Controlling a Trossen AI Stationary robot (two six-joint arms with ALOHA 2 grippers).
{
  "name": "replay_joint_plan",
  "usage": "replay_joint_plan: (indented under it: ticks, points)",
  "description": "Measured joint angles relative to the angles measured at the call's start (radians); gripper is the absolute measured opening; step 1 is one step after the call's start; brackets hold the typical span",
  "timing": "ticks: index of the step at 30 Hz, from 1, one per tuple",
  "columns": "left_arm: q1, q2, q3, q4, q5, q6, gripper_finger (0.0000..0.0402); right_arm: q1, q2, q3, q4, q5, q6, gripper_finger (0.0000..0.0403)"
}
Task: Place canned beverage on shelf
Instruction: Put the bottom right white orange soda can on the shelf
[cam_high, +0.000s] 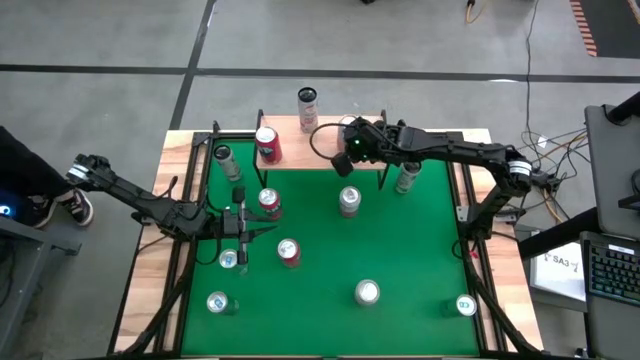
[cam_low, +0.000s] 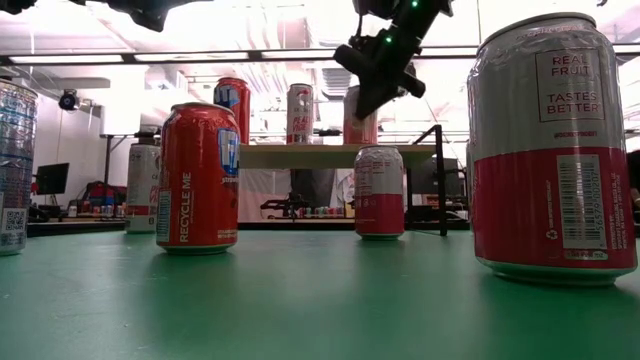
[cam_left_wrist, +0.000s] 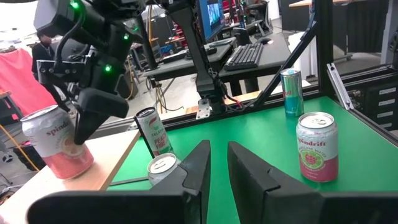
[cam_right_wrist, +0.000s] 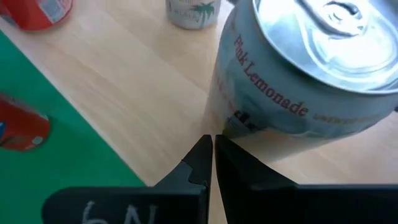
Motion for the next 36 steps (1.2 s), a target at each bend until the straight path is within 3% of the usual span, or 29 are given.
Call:
replay_joint_plan:
  ticks: [11,25,32,36]
  points:
    - [0.000,0.000,0.000,0.000,0.000,0.000,0.0038,0.034,-0.002,0.000,0.078,0.006,-0.008,0.0012]
    - [0.000,0.000,0.000,-0.001,0.000,0.000,0.0038,-0.008,-0.004,0.000,0.074,0.026,-0.076,0.0012]
    - [0.000,0.000,0.000,-0.002,0.000,-0.012,0.0038,0.004,-0.018,0.000,0.001,-0.055,-0.038,0.0012]
    - [0.000,0.000,0.000,-0.008,0.000,-0.016,0.0038,-0.004,-0.016,0.000,-0.098,-0.020,-0.018,0.0012]
